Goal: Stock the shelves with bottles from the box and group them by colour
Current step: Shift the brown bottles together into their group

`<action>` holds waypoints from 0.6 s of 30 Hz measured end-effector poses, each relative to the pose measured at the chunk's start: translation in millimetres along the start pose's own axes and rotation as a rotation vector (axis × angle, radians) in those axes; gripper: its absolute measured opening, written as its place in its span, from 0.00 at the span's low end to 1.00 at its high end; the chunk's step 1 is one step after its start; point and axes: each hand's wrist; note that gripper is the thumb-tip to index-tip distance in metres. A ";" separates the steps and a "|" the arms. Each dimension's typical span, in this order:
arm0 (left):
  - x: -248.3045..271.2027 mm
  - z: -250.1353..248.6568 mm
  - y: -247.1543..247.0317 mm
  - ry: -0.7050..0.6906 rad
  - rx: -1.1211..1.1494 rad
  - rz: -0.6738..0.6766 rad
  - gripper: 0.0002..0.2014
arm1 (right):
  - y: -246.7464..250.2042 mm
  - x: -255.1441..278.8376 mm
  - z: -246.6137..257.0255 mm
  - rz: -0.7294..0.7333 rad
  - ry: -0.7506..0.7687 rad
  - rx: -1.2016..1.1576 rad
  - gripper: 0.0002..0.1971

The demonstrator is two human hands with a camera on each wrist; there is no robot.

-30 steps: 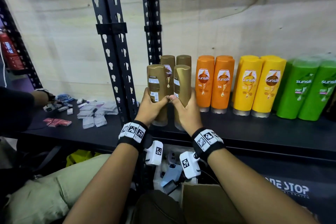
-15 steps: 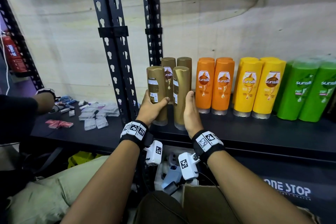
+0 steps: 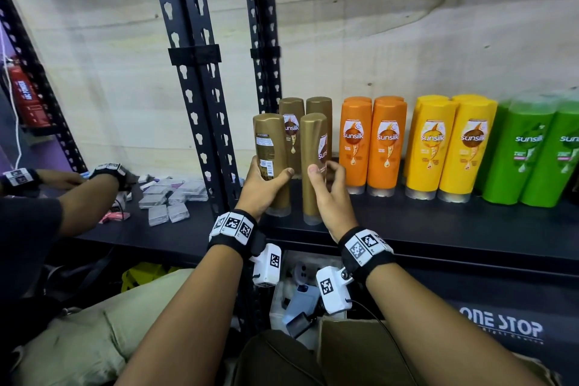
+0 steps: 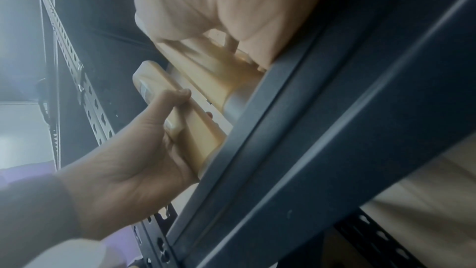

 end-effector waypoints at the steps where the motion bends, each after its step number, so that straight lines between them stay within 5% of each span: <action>1: -0.1 0.6 0.1 -0.003 0.001 0.003 0.34 | -0.2 0.3 -0.5 0.007 0.010 -0.003 0.30; 7: -0.3 2.7 1.0 0.000 0.026 0.022 0.36 | 1.0 1.4 -2.2 -0.026 0.079 -0.039 0.24; 12: -0.8 4.3 1.5 -0.004 0.042 0.025 0.35 | 0.3 3.0 -1.3 -0.001 0.077 -0.028 0.33; 18: 3.0 9.9 -2.1 0.030 0.084 -0.102 0.36 | 1.1 4.5 -2.3 0.011 0.104 0.047 0.31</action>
Point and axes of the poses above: each hand's wrist, its own x-axis away from the middle knuckle, its own y-axis out of the back of the hand, z = x × y, and after that the axes turned 7 degrees about y, right-handed
